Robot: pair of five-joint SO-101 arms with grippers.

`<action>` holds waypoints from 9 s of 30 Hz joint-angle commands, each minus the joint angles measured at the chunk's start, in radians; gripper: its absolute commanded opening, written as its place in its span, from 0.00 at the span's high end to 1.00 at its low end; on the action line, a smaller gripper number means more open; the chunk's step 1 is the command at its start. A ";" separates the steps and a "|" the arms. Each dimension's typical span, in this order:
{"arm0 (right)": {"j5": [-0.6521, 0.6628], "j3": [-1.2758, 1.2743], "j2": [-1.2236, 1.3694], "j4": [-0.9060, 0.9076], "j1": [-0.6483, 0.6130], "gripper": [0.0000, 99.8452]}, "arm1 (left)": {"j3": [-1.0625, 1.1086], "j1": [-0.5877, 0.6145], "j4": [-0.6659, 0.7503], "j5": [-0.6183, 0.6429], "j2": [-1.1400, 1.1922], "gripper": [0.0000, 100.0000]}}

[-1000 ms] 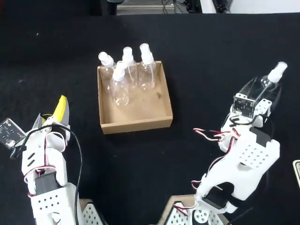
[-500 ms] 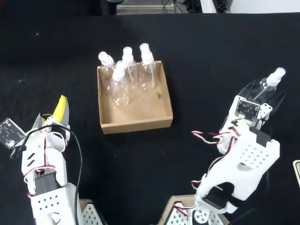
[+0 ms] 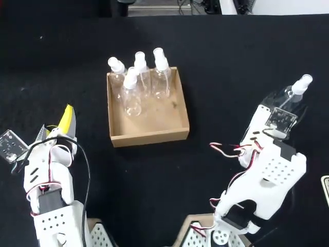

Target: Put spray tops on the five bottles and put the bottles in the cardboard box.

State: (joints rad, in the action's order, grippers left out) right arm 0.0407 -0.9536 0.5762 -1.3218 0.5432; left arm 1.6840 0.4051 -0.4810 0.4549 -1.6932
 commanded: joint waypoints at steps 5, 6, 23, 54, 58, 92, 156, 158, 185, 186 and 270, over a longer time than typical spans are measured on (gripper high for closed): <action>-0.009 0.048 -0.008 -0.058 -0.017 0.72 | 0.022 -0.010 0.026 -0.011 -0.012 0.69; -0.008 0.048 -0.008 -0.074 -0.015 0.72 | 0.022 -0.010 0.026 -0.011 -0.012 0.69; 0.040 0.079 -0.002 -0.086 -0.015 0.72 | 0.022 -0.008 0.026 -0.011 -0.012 0.69; 0.040 -0.438 -0.822 0.071 -0.241 0.99 | 0.022 -0.005 0.026 -0.011 -0.012 0.69; 0.040 -0.504 -1.061 0.229 -0.374 0.99 | 0.022 -0.004 0.026 -0.011 -0.012 0.69; -0.112 -0.470 -1.354 0.766 -0.819 0.99 | 0.022 -0.004 0.026 -0.066 -0.012 0.69; -0.120 -0.317 -0.268 -0.164 -0.832 0.99 | 0.022 -0.004 0.026 -0.066 -0.012 0.69; -0.120 -0.321 -0.266 -0.164 -0.832 0.99 | 0.022 -0.004 0.026 -0.066 -0.012 0.69; -0.121 -0.343 -0.266 -0.109 -0.836 0.99 | 0.022 -0.004 0.026 -0.066 -0.012 0.69; -0.121 -0.341 -0.266 -0.107 -0.836 0.99 | 0.022 -0.004 0.026 -0.066 -0.012 0.69; -0.127 -0.719 -0.889 -0.120 -0.827 0.93 | 0.022 -0.004 0.018 -0.066 -0.012 0.71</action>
State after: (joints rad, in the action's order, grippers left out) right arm -0.0806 -1.6701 -0.2325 -1.4216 -0.3452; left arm 1.6840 0.4051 -0.4810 0.4012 -1.6932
